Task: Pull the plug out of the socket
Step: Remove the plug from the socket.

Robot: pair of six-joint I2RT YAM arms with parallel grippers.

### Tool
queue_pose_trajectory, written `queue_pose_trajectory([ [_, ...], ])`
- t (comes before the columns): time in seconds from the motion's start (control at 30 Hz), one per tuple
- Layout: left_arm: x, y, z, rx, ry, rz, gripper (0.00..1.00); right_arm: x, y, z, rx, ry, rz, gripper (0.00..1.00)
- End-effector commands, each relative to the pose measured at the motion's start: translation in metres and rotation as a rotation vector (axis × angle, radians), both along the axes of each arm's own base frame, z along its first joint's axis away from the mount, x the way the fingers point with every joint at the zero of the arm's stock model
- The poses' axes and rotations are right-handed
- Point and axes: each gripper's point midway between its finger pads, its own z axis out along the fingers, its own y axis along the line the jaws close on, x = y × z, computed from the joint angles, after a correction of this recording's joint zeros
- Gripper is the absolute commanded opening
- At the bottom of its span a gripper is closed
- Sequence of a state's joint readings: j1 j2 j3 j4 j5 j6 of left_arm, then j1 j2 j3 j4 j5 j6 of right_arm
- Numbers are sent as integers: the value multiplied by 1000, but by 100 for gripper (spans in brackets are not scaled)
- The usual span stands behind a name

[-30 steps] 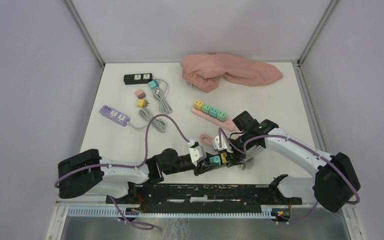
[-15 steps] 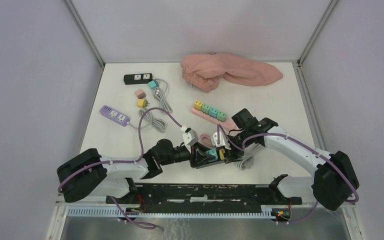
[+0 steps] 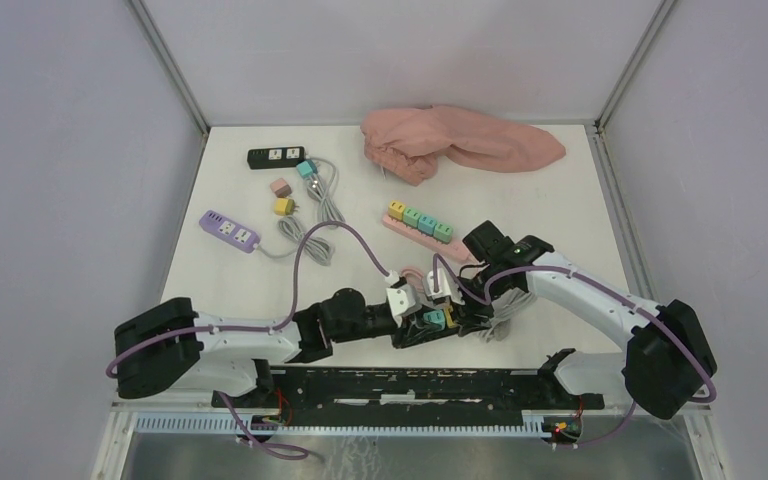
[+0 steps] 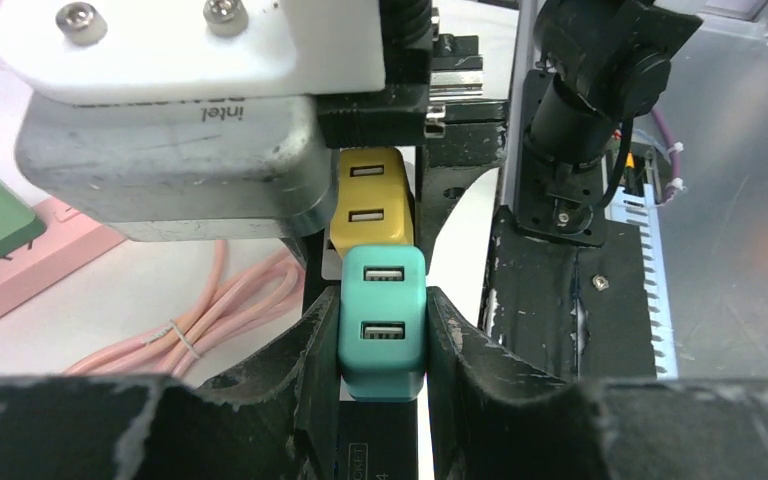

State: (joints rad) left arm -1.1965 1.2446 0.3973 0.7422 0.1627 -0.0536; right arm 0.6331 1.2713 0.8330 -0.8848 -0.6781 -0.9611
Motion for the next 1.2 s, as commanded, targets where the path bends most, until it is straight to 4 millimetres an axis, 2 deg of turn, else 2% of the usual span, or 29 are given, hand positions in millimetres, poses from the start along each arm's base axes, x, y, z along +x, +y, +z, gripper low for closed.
queue_pose_trajectory([
  [0.0, 18, 0, 22, -5, -122, 82, 3, 8, 9, 10, 32, -32, -2, 0],
  [0.17, 29, 9, 40, -110, -16, 176, 3, 9, 8, 9, 26, -33, -2, 0],
  [0.37, 44, 26, 52, -245, 189, 185, 3, 9, 7, 9, 23, -36, -4, 0],
  [0.53, 33, 31, 64, -281, 121, 118, 3, 9, 7, 9, 21, -33, -4, 0],
  [0.73, 15, 19, 54, -148, -39, 59, 3, 9, 7, 9, 16, -26, -3, 0],
  [0.83, 12, 15, 51, -130, -53, 52, 3, 9, 7, 8, 13, -25, -3, 0],
  [1.03, 38, 26, 49, -175, 77, 227, 3, 10, 6, 7, 10, -26, -5, 0],
  [1.17, 57, 46, 43, -197, 137, 321, 3, 10, 6, 8, 9, -32, -7, 0],
])
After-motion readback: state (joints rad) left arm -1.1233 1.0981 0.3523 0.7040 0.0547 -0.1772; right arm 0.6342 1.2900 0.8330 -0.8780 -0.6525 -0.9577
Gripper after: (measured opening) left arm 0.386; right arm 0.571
